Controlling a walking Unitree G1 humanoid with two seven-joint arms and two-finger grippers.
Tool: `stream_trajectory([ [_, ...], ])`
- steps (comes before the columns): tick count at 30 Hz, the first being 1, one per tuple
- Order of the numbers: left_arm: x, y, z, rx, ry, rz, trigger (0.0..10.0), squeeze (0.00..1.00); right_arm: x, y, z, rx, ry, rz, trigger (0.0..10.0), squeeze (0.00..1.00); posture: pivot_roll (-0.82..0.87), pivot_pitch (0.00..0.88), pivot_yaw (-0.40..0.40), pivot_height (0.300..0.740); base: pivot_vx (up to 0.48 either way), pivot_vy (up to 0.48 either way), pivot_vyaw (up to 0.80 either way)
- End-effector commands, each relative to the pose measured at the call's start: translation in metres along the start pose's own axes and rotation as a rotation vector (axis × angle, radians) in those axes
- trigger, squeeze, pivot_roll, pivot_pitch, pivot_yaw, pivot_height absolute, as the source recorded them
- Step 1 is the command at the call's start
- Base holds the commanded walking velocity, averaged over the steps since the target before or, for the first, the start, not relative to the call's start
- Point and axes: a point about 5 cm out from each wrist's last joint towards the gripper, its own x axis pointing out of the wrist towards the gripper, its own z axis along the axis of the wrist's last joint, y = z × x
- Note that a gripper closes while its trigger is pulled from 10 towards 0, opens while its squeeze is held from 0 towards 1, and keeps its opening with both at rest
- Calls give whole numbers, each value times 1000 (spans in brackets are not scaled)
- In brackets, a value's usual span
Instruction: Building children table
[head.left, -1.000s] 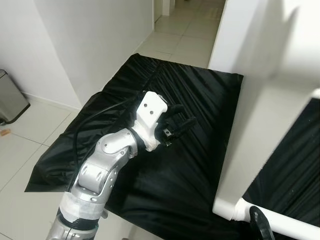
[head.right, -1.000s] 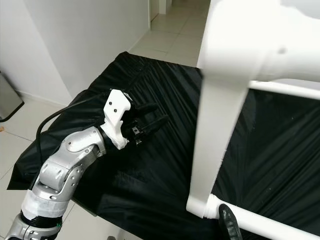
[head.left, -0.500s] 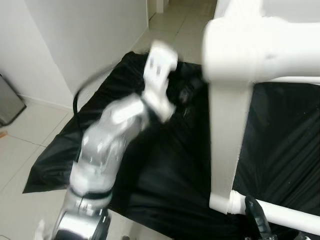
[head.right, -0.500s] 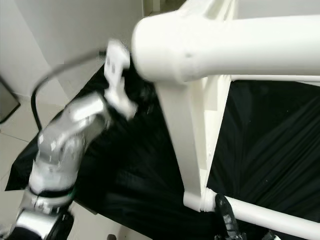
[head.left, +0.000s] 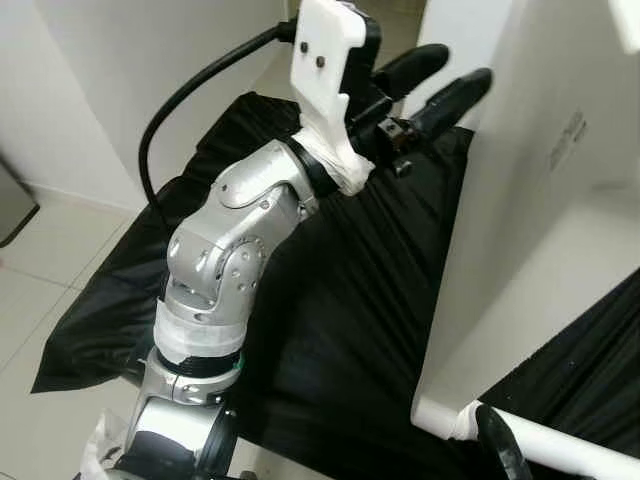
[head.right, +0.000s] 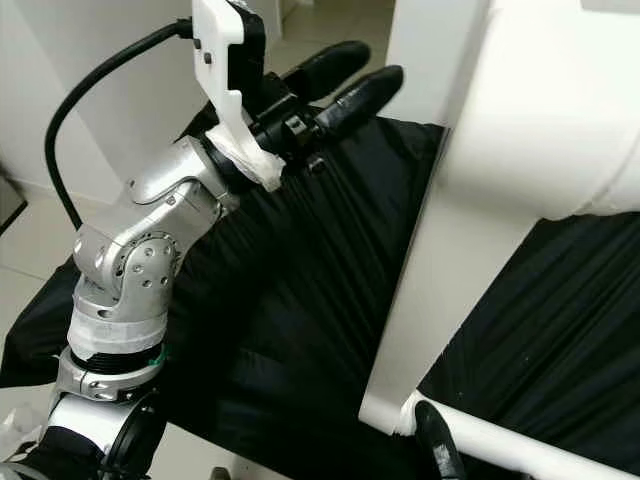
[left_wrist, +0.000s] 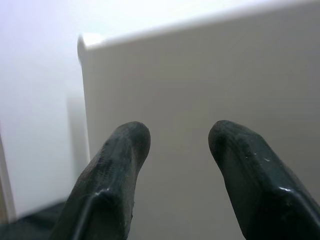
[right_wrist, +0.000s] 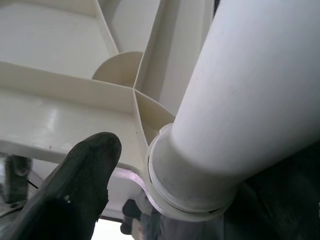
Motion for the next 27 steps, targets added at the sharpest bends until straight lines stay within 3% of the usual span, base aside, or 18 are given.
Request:
stream_trajectory([
  [1, 1, -1, -4, -17, 19, 16, 10000, 0, 0, 16, -4, 28, -100, 47, 10000, 0, -106, 134, 100, 740, 0, 0, 0],
  [6, 3, -1, -8, -2, 37, -19, 10000, 0, 24, 39, 13, 27, -198, 166, 10000, 0, -113, 134, 125, 740, 0, 0, 0],
  [15, -2, 5, -6, 9, 65, -13, 10000, 0, 32, 56, 6, 48, -194, 181, 10000, 0, -119, 143, 148, 740, 0, 0, 0],
  [17, -3, 7, -7, 18, 90, -1, 10000, 0, 18, 47, -15, 95, -84, 99, 10000, 0, -116, 142, 146, 740, 0, 0, 0],
  [19, -4, 8, -7, 28, 94, 0, 10000, 0, 9, 49, -20, 126, -62, 99, 10000, 0, -116, 142, 146, 740, 0, 0, 0],
  [22, -5, 9, -5, 41, 98, 0, 10000, 0, -5, 68, -26, 173, 29, 148, 10000, 0, -114, 139, 146, 740, 0, 0, 0],
  [24, -6, 10, -5, 45, 101, 6, 10000, 0, -19, 79, -26, 152, 94, 168, 10000, 0, -113, 136, 149, 740, 0, 0, 0],
  [25, -6, 11, -5, 46, 101, 9, 10000, 0, -23, 75, -23, 148, 85, 143, 10000, 0, -113, 136, 149, 740, 0, 0, 0],
  [26, 1, 11, -9, 41, 110, 17, 10000, 0, -28, 57, -22, 146, 101, 66, 10000, 0, -119, 137, 152, 740, 0, 0, 0],
  [27, 1, 11, -9, 41, 110, 17, 10000, 0, -28, 57, -22, 146, 101, 66, 10000, 0, -119, 137, 152, 740, 0, 0, 0],
])
